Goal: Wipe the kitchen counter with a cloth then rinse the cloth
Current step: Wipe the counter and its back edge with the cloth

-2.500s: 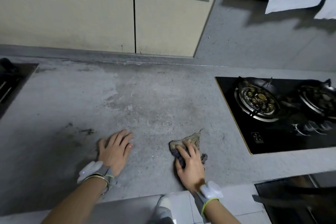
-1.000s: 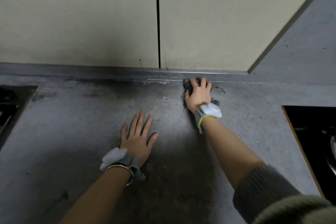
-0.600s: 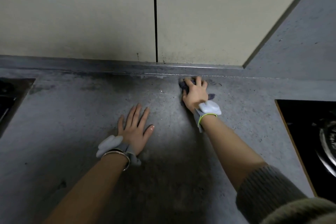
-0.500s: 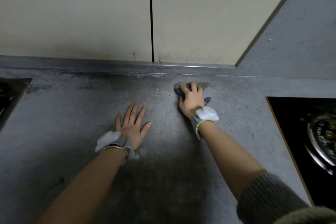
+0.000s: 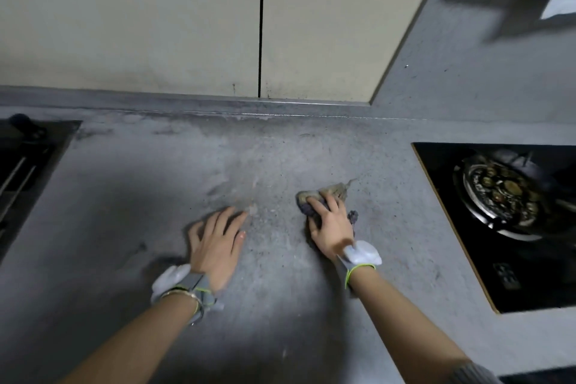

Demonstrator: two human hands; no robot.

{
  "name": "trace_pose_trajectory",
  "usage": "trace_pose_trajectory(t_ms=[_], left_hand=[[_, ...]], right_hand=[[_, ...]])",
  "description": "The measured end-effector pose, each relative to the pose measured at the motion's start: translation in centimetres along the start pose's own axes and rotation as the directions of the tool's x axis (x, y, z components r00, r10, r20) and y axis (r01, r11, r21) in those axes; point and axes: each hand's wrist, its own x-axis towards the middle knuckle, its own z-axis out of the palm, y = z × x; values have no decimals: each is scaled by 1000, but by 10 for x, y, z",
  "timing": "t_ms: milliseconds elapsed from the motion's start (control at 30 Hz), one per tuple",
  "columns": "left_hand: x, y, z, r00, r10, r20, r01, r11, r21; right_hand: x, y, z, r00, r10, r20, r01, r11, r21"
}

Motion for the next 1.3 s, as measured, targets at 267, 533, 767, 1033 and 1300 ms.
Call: trace_pose_trajectory(t_ms=[267, 533, 767, 1033, 1300], left_hand=[[-100, -22, -2, 980, 133, -145, -128, 991, 49], [-120, -29, 8, 991, 92, 98, -103, 988, 117], [-118, -26, 9, 989, 100, 109, -114, 984, 137], [-80, -28, 11, 990, 114, -78, -112, 993, 32], [5, -42, 7, 998, 56, -14, -55, 996, 70]], right_hand=[[-118, 2, 9, 999, 42, -28, -41, 999, 24], [-204, -2, 18, 990, 97, -101, -90, 994, 70], [-216, -10, 19, 980, 129, -153, -118, 990, 78], [-162, -18, 25, 975, 124, -186, -112, 991, 76], [-66, -30, 29, 971, 105, -216, -88, 992, 86]])
